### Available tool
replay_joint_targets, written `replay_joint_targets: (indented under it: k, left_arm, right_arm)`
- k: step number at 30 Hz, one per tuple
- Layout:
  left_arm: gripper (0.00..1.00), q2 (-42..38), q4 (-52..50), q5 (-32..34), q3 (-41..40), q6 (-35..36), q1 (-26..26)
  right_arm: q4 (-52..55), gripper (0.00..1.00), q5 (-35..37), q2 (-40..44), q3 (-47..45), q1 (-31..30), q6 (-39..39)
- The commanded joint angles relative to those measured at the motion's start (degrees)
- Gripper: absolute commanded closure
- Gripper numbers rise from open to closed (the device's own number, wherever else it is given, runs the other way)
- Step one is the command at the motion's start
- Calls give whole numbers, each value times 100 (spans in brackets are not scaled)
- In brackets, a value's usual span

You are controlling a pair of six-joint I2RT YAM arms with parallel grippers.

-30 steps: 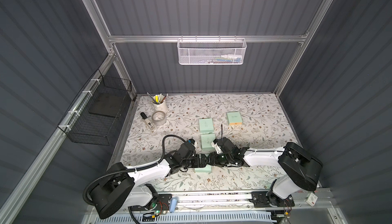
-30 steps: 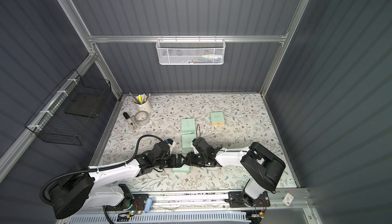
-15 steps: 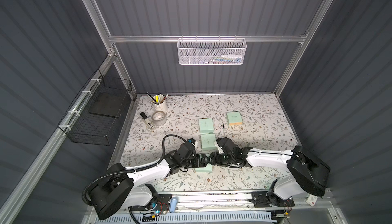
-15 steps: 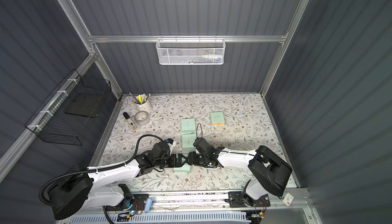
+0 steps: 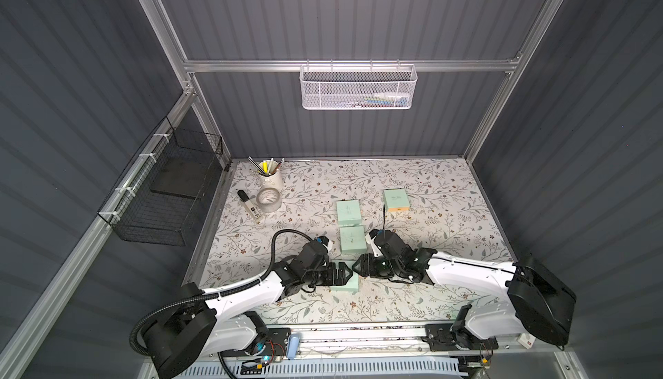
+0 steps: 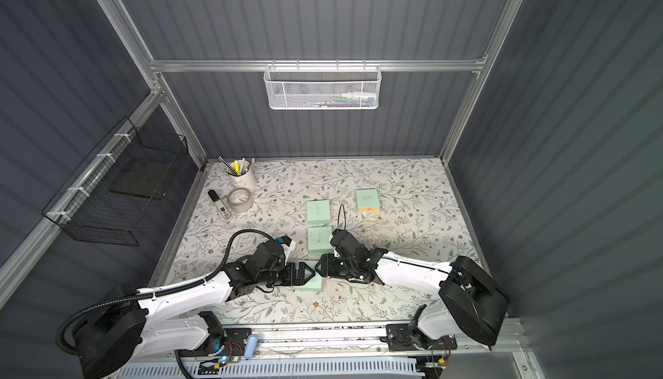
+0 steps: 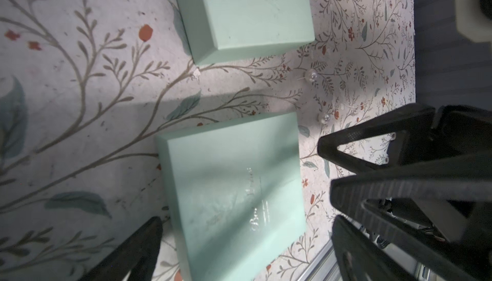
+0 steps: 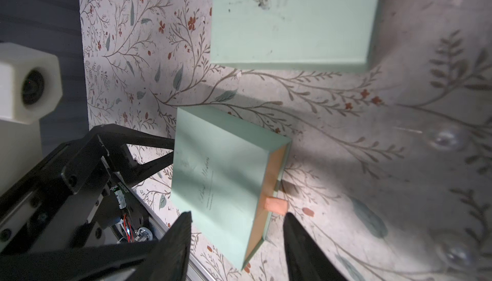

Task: Take out the earrings from the drawer-style jewelry box
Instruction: Close the drawer of the jewelry box, then move the jewelry box to the center of the board.

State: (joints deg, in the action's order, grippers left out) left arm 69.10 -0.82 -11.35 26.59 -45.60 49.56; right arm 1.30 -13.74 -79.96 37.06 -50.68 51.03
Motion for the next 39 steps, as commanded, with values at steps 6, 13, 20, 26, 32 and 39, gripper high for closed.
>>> replay_joint_targets:
  k: [6,13,20,26,32,39]
  left_arm:
    - [2,248,203,-550,-42,219,31]
    - [3,535,516,-709,20,233,34]
    - [2,836,721,-953,137,263,45]
    - [2,1010,809,-985,235,270,105]
    - [1,1178,864,-962,304,258,176]
    - [1,1227,899,-895,315,235,193]
  right_arm:
    - [-344,44,-99,-431,-18,-26,145]
    - [-422,44,-62,-447,-48,10,224]
    - [-300,44,-5,-306,-163,70,268]
    - [-235,44,82,-157,-251,110,287]
    - [-205,44,124,-130,-304,136,294]
    - [-105,44,231,42,-392,158,294]
